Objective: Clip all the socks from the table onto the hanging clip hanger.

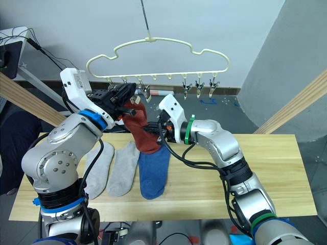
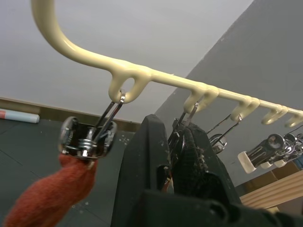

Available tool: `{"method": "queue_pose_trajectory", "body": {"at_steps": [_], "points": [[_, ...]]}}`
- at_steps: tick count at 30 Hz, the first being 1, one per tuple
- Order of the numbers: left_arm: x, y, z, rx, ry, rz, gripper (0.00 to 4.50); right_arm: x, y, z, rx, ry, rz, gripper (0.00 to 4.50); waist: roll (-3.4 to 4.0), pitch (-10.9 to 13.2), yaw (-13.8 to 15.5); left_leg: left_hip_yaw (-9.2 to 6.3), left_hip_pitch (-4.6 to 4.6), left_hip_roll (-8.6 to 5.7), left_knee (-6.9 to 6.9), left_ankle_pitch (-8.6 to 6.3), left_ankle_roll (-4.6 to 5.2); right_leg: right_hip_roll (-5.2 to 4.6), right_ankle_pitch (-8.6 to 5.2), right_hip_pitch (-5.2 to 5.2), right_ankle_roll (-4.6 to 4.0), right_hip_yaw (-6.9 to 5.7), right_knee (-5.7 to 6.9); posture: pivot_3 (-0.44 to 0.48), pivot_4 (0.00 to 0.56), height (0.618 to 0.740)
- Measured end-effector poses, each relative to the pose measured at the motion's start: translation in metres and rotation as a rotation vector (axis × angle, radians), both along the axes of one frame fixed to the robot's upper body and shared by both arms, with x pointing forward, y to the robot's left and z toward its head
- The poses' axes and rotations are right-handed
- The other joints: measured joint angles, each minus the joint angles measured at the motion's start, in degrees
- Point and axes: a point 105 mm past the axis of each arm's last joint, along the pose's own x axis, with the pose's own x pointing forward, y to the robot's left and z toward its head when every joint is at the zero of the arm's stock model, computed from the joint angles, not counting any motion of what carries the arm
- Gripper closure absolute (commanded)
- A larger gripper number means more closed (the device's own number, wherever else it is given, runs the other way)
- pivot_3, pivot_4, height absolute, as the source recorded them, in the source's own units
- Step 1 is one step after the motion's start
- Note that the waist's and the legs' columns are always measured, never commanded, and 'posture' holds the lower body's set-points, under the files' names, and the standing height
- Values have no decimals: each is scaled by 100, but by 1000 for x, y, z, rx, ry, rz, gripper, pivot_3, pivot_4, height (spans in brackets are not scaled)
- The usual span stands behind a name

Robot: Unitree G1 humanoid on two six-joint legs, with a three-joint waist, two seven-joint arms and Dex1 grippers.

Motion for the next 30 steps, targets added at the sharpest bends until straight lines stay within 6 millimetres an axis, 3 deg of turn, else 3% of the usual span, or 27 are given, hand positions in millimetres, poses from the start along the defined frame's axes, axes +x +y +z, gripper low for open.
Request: {"method": "queue_pose_trajectory", "body": {"at_steps": [16, 30], "points": [[-5, 1, 3, 6, -14, 4, 4312, 12, 5, 2, -5, -21, -4, 4475, 0, 0, 44, 2, 0, -1, 1, 8, -14, -3, 0, -1, -1, 0, 1, -41, 346, 740], [-5, 1, -2, 13, -1, 5, 4312, 18, 9, 21, 19, -72, 12, 4475, -1, -1, 62, 2, 0, 0, 5, 9, -16, -3, 1, -2, -1, 0, 8, -45, 343, 740]]}}
